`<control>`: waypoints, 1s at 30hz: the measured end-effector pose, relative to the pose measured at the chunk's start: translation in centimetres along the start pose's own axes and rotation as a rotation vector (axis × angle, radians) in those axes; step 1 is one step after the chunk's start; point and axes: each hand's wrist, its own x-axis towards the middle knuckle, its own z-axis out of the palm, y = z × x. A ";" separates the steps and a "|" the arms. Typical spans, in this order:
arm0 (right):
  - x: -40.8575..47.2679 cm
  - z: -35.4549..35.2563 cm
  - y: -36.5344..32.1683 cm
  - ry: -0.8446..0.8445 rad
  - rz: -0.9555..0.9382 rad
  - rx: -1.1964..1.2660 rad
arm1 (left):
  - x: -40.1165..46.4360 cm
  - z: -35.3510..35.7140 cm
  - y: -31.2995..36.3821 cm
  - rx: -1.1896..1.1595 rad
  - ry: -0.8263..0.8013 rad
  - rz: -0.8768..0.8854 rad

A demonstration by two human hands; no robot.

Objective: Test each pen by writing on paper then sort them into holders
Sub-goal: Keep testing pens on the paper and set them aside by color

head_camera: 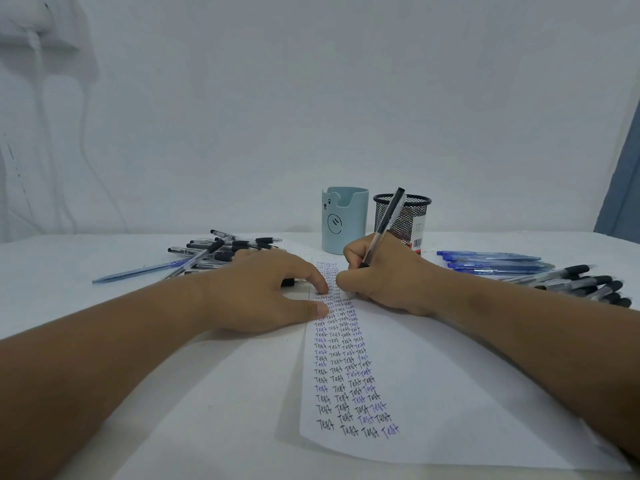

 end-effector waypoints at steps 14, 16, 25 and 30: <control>0.5 -0.8 -0.5 0.246 0.056 0.155 | 0.0 0.0 -0.1 -0.018 -0.001 0.003; 0.6 -1.9 -0.7 0.269 0.025 0.142 | 0.0 0.1 -0.3 -0.022 0.009 0.006; -0.5 -3.7 0.7 0.224 -0.051 -0.338 | -0.2 0.1 0.0 -0.023 0.037 -0.024; -0.8 -3.3 0.3 0.124 -0.095 -0.449 | -0.2 0.3 0.2 -0.016 0.071 -0.022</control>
